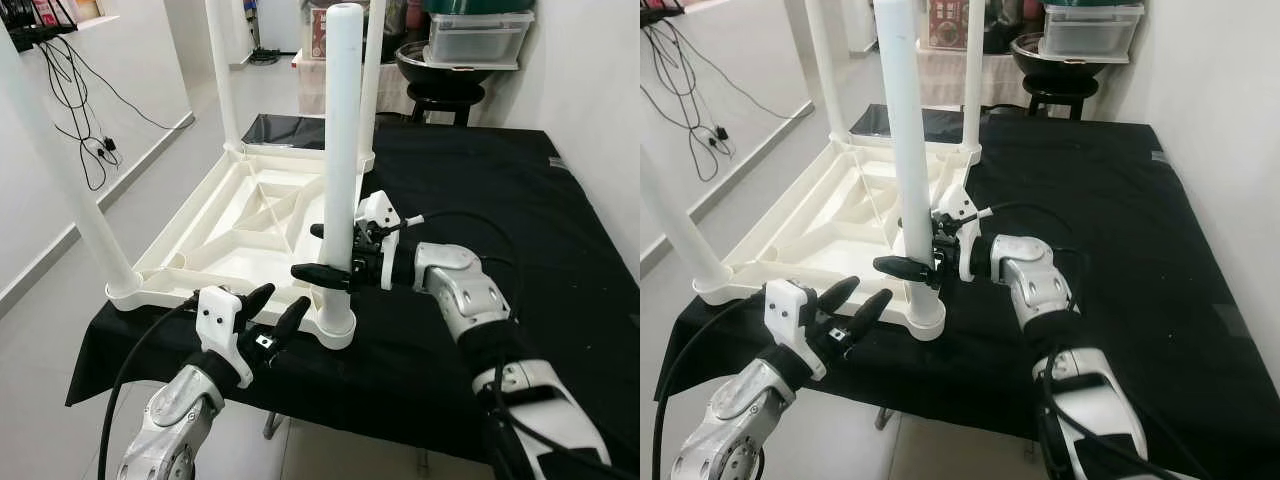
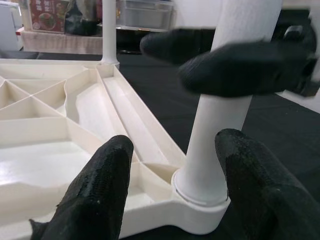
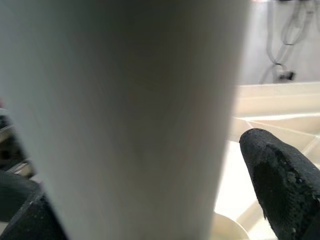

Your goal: Building children table

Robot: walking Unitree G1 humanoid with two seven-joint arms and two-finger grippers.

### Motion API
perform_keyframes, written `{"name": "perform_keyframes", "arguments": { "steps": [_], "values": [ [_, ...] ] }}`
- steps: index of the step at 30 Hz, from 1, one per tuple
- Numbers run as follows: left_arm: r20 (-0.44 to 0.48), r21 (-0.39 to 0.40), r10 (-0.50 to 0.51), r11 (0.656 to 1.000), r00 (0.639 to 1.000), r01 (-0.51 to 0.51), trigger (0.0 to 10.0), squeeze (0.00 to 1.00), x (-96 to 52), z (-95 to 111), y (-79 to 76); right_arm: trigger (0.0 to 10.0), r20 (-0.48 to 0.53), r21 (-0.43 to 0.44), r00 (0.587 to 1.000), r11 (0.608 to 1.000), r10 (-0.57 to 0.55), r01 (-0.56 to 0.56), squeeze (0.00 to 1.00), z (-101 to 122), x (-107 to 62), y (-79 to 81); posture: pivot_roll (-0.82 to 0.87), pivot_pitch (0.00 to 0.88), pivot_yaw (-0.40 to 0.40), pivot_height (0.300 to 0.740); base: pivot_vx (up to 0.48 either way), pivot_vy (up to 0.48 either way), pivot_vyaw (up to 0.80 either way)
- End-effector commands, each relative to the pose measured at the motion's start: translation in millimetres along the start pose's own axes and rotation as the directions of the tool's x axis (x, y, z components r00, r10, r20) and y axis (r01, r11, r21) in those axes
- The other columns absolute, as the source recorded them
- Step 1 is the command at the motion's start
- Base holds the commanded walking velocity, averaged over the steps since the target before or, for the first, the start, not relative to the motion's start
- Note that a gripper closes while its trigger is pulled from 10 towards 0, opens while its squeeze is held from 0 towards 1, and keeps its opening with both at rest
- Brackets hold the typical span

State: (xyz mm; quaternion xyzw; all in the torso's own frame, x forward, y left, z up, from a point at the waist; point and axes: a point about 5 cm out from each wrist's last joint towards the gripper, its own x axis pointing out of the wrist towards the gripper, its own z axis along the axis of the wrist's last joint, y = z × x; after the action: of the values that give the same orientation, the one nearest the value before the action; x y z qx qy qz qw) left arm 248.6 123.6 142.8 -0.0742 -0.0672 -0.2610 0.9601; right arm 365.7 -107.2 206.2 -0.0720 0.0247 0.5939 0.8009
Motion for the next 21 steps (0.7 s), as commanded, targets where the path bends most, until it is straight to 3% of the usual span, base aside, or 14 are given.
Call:
{"name": "perform_keyframes", "arguments": {
  "steps": [1,14,19,20,21],
  "values": [
    [0.0,0.002,0.005,1.0,1.0,-0.005,10.0,0.0,-2.8,0.4,-0.6,0.0,-0.006,0.005,0.999,0.999,0.047,-0.047,0.0,-0.9,3.9,0.4,0.0,0.022,-0.024,0.74,0.0,0.0,0.0],
    [-0.011,-0.001,-0.003,1.0,1.0,0.003,10.0,0.0,-4.6,-0.1,-1.3,0.0,0.019,-0.003,0.999,0.999,0.045,-0.045,0.0,-5.8,-10.4,-5.3,0.0,0.03,-0.004,0.74,0.0,0.0,0.0],
    [-0.012,-0.003,-0.005,1.0,1.0,0.005,10.0,0.0,-5.1,0.3,-1.5,0.0,0.014,-0.029,0.994,0.994,-0.106,0.106,0.0,-13.8,-18.3,-5.0,-0.01,0.035,-0.003,0.74,0.0,0.0,0.0],
    [-0.011,-0.003,-0.005,1.0,1.0,0.005,10.0,0.0,-5.6,0.6,-1.1,0.0,0.018,0.012,0.979,0.979,-0.204,0.204,0.0,-22.2,-17.0,1.2,-0.02,0.04,-0.017,0.74,0.0,0.0,0.0],
    [-0.011,-0.003,-0.005,1.0,1.0,0.005,10.0,0.0,-5.6,0.6,-1.1,0.0,0.018,0.012,0.979,0.979,-0.204,0.204,0.0,-22.2,-17.0,1.2,-0.02,0.04,-0.017,0.74,0.0,0.0,0.0]
  ]
}}
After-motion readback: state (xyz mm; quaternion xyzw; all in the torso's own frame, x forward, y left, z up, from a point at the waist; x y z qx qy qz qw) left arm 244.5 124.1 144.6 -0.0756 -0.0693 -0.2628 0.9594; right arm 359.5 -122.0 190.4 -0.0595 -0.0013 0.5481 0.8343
